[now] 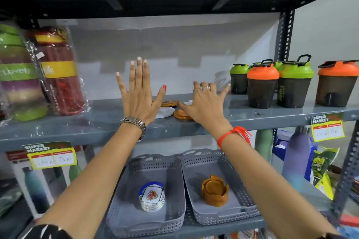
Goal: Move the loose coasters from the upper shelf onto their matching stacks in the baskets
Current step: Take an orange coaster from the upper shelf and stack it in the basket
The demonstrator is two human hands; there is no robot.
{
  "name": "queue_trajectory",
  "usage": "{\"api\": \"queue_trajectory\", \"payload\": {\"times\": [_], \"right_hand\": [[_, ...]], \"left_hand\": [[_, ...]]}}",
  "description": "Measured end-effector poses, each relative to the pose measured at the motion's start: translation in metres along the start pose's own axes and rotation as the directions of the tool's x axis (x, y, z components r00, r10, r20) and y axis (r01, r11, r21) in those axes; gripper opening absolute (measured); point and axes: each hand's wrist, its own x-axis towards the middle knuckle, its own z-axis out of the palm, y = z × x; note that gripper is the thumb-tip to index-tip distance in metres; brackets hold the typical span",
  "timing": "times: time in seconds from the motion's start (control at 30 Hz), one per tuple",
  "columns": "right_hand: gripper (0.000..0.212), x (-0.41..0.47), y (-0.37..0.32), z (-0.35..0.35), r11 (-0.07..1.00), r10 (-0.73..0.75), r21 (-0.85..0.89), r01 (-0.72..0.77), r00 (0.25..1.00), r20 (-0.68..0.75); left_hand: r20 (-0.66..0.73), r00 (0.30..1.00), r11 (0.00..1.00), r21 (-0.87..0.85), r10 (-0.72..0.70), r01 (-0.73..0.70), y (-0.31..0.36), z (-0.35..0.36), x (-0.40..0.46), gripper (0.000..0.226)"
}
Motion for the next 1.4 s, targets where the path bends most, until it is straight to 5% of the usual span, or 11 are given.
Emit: {"api": "queue_trajectory", "payload": {"times": [0.13,0.43,0.93,1.2,1.4], "right_hand": [[0.080,-0.010,-0.003,0.007,0.989,0.150,-0.036,-0.147,0.976,0.157],[0.070,-0.010,-0.009,0.011,0.970,0.231,0.019,-0.242,0.944,0.234],[0.082,-0.063,-0.024,0.029,0.969,0.202,0.197,-0.150,0.938,-0.281],[0.075,-0.091,-0.034,0.035,0.925,0.149,0.360,0.121,0.756,-0.637],[0.073,-0.108,-0.041,0.015,0.889,0.174,0.421,0.181,0.717,-0.675]], "left_hand": [[-0.009,0.999,0.999,0.034,-0.036,0.036,-0.008,-0.006,-0.020,0.076],[0.051,0.995,0.992,0.096,-0.086,0.081,-0.036,-0.003,-0.088,0.074],[0.053,0.993,0.993,0.051,-0.105,0.102,-0.040,0.014,-0.114,0.067],[0.005,0.996,0.995,0.052,-0.091,0.090,-0.041,0.017,-0.114,0.066],[-0.022,0.996,0.995,0.028,-0.092,0.093,-0.040,0.019,-0.114,0.069]]}}
